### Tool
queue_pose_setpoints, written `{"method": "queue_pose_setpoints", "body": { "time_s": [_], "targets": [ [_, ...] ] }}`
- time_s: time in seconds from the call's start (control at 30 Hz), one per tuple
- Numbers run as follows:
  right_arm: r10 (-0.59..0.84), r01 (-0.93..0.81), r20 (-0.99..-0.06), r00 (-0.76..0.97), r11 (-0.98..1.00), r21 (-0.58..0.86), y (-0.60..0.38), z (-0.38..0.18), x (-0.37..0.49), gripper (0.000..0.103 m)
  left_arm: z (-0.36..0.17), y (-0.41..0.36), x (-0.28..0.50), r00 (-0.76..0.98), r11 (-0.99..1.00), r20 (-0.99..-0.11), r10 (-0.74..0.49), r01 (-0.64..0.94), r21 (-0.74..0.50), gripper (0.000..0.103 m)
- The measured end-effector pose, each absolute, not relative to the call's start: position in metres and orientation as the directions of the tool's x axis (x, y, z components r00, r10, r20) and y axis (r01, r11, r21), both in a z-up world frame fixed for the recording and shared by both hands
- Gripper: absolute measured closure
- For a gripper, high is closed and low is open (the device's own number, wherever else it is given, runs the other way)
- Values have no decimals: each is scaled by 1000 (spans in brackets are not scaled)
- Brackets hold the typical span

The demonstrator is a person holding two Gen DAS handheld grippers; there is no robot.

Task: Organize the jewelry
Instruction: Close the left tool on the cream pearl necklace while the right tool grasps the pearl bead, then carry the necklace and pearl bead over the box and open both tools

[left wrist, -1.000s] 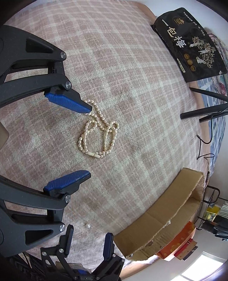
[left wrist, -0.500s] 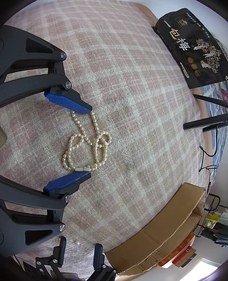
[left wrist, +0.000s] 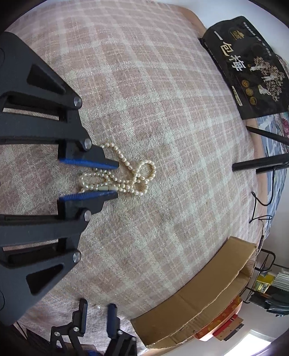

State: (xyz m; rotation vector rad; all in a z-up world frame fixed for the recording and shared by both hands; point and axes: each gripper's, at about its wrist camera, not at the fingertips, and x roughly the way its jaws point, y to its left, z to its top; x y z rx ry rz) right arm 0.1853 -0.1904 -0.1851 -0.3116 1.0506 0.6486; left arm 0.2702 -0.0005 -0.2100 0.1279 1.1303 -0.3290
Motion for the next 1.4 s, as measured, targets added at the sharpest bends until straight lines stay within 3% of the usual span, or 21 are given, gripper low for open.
{"method": "queue_pose_setpoints", "body": {
  "time_s": [0.3, 0.43, 0.83, 1.4],
  "targets": [
    [352, -630, -884, 307, 772, 89, -193, -186, 185, 83, -210, 2, 268, 390, 946, -900, -192, 318, -63, 94],
    [352, -620, -887, 298, 778, 101, -196, -186, 187, 96, -210, 2, 267, 391, 948, -900, -194, 312, -69, 95],
    [362, -622, -864, 350, 779, 74, -192, -163, 178, 96, -192, 10, 257, 417, 953, -886, -202, 293, -79, 98],
    [411, -594, -786, 462, 802, 70, -207, -104, 168, 96, -119, 22, 238, 533, 957, -805, -259, 253, -141, 98]
  ]
}}
